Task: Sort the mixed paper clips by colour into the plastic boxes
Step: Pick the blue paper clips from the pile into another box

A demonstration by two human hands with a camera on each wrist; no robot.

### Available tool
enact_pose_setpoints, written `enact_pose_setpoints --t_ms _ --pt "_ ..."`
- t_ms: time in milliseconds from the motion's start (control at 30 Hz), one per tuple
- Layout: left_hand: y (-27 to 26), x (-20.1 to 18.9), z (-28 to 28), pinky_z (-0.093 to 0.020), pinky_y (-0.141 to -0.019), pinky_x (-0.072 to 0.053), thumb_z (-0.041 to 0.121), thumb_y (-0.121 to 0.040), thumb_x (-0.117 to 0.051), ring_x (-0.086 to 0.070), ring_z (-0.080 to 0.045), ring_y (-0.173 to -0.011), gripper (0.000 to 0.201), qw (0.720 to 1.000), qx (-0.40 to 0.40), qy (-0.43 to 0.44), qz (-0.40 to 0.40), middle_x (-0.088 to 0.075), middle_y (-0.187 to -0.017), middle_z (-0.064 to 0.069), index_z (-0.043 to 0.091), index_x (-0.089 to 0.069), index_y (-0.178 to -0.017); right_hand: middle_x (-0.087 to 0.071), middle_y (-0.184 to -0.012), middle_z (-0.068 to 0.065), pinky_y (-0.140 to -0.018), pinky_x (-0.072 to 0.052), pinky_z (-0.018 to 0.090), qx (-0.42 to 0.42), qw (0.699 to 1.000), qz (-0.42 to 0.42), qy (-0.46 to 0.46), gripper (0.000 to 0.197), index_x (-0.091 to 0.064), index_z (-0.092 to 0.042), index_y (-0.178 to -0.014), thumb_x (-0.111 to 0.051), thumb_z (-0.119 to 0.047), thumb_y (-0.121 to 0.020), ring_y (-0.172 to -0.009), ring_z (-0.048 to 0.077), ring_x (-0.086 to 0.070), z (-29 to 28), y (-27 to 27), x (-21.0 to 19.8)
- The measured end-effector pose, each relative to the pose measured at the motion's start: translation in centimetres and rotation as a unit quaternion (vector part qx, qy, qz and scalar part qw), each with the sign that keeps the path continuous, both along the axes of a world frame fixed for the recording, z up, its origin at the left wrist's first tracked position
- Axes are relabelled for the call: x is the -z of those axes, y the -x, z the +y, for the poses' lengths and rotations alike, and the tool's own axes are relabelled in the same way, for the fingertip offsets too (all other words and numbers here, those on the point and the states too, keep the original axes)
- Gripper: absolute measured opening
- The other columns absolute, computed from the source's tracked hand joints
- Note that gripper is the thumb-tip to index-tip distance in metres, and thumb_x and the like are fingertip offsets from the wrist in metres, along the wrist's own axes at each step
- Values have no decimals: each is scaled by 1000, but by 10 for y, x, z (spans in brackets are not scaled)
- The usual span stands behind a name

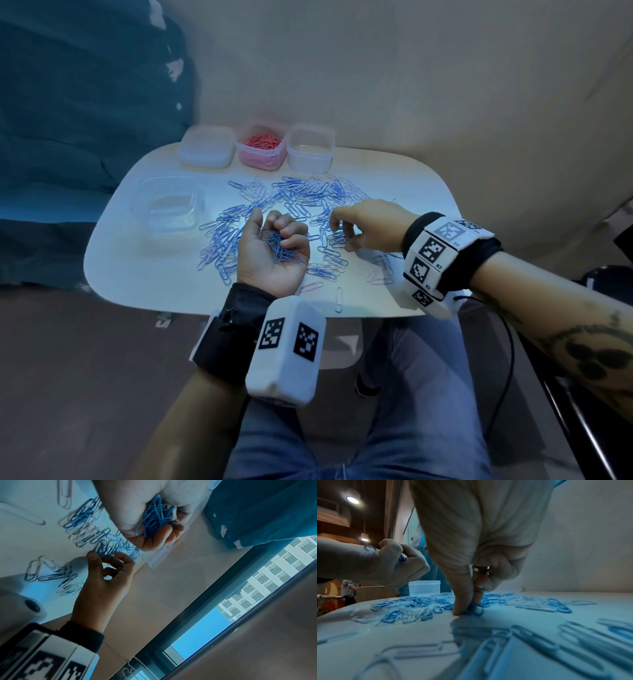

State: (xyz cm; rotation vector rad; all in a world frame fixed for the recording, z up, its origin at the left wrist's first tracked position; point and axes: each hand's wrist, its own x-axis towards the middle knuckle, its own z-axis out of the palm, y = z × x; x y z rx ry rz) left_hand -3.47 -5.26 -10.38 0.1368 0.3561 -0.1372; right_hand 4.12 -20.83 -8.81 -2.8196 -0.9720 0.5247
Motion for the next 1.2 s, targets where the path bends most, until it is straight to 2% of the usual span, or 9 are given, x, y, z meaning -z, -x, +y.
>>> enact_pose_setpoints --t_ms 200,367,567,833,900,967,1033,1100,1200 --pt "0 1 -2 -12 -32 -32 38 -96 -37 -41 -9 -37 56 1000 -2 5 2 -40 -49 5 11 -47 -48 -48 -83 -7 -77 -39 29 41 998 29 -44 21 -63 -13 -101 -67 -19 -81 -85 14 -44 2 -4 5" --pt "-1 1 -5 -12 -32 -32 38 -96 -37 -40 -9 -38 56 1000 1 -4 8 -39 -49 5 11 -47 -48 -50 -93 -1 -87 -45 35 46 998 33 -24 14 -62 -11 -97 -62 -17 -84 -99 22 -52 4 -2 7" --pt "-2 4 -7 -12 -33 -33 38 -96 -37 -40 -9 -38 57 1000 -6 -15 21 -40 -49 4 10 -47 -48 -50 -115 5 -76 -39 30 8 998 -36 49 18 -56 -13 -106 -52 -20 -90 -103 24 -51 7 7 5" --pt "-2 7 -7 -10 -34 -35 39 -96 -36 -44 -10 -37 55 999 -14 -25 41 -44 -49 3 10 -48 -51 -58 -101 8 -73 -40 33 -28 997 -69 33 10 -54 -11 -97 -49 -14 -89 -94 27 -53 8 12 4" --pt "-2 8 -8 -12 -41 -44 39 -97 -35 -55 -14 -42 53 998 -27 -26 51 -54 -53 -1 10 -54 -58 -58 -91 6 -71 -40 28 -6 999 -42 -17 3 -53 -13 -88 -55 -12 -86 -86 24 -51 4 6 0" --pt "-3 10 -9 -22 -55 -54 40 -99 -29 -67 -19 -57 53 997 -33 -46 46 -67 -67 -7 7 -62 -72 -55 -81 0 -60 -35 12 48 990 -3 -130 6 -58 -8 -89 -61 -8 -84 -75 12 -50 -1 -1 -12" --pt "-4 9 -11 -28 -71 -55 41 -100 -22 -70 -20 -80 53 996 -22 -76 39 -70 -86 -9 7 -62 -88 -51 -74 -5 -56 -35 6 91 956 56 -272 11 -58 -7 -89 -65 -4 -82 -60 -4 -49 2 0 -29" --pt "-4 8 -16 -37 -81 -49 40 -101 -20 -64 -20 -95 52 996 -13 -78 36 -66 -96 -10 7 -60 -95 -51 -72 -8 -58 -37 8 71 933 98 -338 18 -54 -13 -84 -67 -2 -80 -57 -5 -47 14 11 -40" --pt "-4 4 -25 -37 -69 -57 39 -101 -26 -69 -26 -77 49 999 6 -51 18 -69 -86 -16 4 -60 -93 -60 -77 1 -60 -40 10 9 958 73 -277 11 -61 -6 -84 -71 -8 -78 -60 -1 -48 32 29 -41"
